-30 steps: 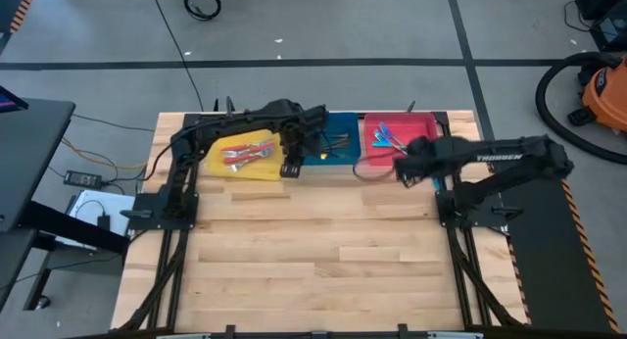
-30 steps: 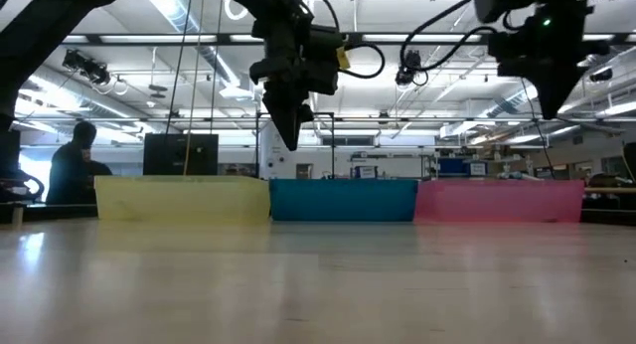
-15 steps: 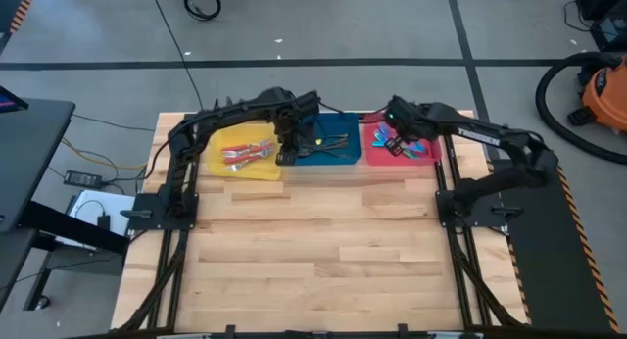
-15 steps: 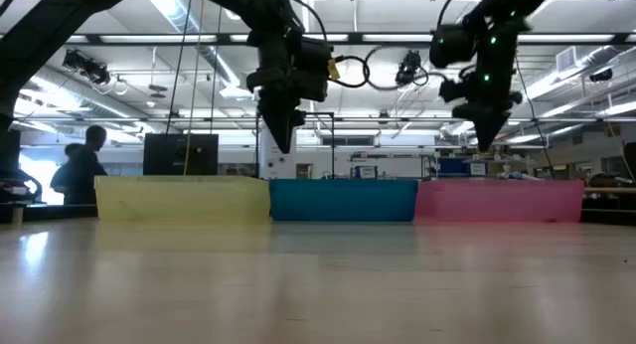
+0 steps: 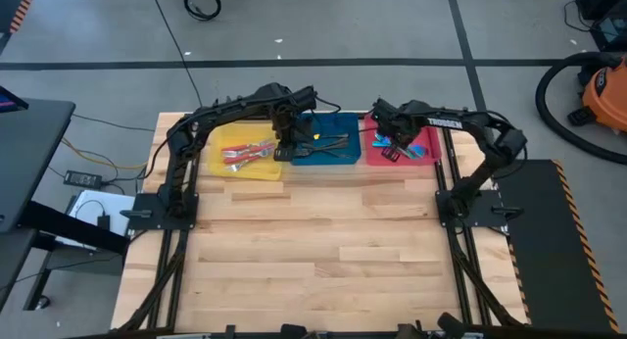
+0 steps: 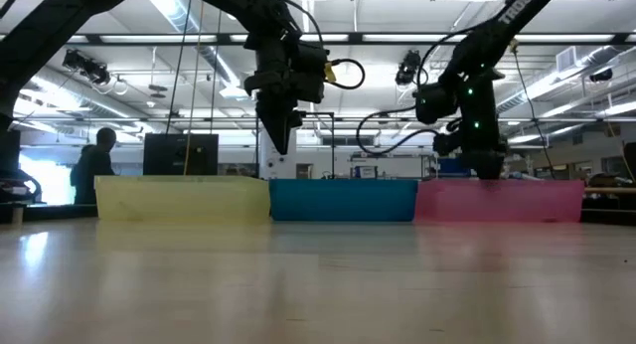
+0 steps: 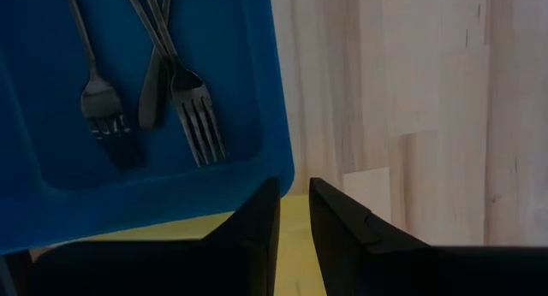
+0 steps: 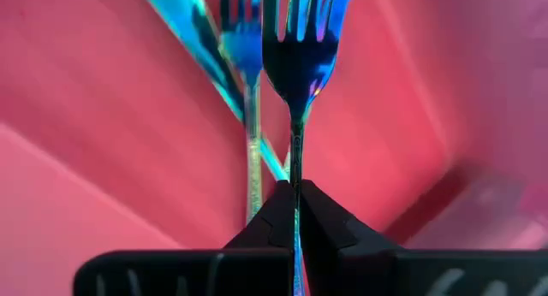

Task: Sort silverware by color (type)
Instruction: Put the blue fork into the pink bin, then return to Home Position

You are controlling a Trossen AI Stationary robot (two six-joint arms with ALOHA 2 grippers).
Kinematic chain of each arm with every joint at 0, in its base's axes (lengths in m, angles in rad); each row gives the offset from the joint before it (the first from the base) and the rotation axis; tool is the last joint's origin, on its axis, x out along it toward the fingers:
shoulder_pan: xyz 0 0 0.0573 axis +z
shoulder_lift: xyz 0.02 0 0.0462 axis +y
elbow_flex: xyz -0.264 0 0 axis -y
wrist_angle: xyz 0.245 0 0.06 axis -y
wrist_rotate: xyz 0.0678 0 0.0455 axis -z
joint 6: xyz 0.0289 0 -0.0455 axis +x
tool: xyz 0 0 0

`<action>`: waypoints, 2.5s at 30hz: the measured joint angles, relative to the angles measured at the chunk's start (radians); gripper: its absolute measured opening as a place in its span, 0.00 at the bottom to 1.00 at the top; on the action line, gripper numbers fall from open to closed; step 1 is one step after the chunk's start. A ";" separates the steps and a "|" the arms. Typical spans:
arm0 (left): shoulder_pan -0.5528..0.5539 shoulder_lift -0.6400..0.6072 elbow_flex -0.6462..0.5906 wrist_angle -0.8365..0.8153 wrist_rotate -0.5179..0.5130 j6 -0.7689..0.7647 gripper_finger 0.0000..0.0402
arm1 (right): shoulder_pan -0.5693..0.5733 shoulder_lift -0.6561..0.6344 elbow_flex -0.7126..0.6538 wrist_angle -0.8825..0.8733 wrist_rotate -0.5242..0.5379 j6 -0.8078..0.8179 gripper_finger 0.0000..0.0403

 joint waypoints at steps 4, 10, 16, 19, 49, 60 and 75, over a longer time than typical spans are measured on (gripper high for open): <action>-0.001 0.000 0.000 0.000 0.000 -0.008 0.16 | 0.000 0.037 0.000 -0.007 -0.035 -0.001 0.03; 0.000 0.000 0.000 -0.007 0.000 -0.024 0.16 | 0.010 0.048 0.000 -0.006 -0.066 0.000 0.11; 0.000 0.000 0.000 -0.020 0.000 -0.020 0.16 | 0.011 0.048 0.000 0.002 -0.066 0.000 0.19; 0.000 0.000 0.000 -0.025 0.000 -0.021 0.16 | 0.011 0.048 0.000 0.006 -0.051 0.010 0.21; -0.008 -0.844 -0.598 0.238 0.138 -0.336 0.11 | 0.268 -0.727 0.083 0.335 -0.197 0.100 0.21; -0.097 -1.372 -1.134 0.691 0.017 -0.593 0.11 | 0.362 -0.996 -0.150 0.526 -0.196 0.128 0.21; -0.261 -1.608 -1.547 1.075 -0.139 -0.642 0.11 | 0.485 -1.194 -0.592 0.650 -0.197 0.196 0.21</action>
